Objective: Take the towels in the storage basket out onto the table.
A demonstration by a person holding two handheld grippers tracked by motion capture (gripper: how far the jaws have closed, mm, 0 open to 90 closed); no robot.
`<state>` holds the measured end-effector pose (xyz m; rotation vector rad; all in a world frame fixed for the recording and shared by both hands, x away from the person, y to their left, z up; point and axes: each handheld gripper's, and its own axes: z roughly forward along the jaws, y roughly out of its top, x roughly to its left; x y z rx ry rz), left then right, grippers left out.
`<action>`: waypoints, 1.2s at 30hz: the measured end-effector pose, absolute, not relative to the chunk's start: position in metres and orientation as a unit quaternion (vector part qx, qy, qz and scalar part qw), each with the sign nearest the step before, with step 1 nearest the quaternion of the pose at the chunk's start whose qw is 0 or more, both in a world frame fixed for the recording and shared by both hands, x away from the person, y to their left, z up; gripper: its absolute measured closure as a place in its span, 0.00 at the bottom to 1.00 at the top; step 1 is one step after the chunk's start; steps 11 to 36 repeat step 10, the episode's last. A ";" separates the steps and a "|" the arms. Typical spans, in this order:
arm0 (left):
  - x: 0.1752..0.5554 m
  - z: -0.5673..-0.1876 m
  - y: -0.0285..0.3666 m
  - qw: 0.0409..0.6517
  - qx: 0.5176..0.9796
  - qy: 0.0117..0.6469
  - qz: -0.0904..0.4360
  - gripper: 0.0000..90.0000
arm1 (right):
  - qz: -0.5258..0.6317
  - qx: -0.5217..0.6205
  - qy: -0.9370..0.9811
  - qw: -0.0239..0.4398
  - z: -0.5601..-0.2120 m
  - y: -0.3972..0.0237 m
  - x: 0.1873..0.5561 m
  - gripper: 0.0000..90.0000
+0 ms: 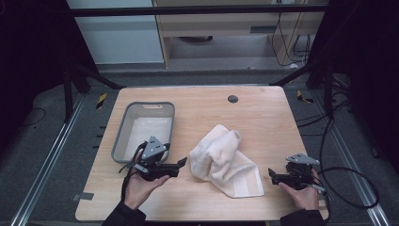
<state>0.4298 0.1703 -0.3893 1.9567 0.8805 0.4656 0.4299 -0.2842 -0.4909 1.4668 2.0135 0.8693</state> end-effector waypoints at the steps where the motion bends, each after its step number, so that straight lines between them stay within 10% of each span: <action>1: 0.430 -0.389 0.170 0.456 0.793 0.357 0.189 0.24 | 0.319 0.538 0.739 0.249 -0.491 -0.284 0.430 0.04; 36: 0.420 -0.394 0.203 0.458 0.773 0.383 0.215 0.24 | 0.320 0.537 0.739 0.251 -0.491 -0.285 0.428 0.04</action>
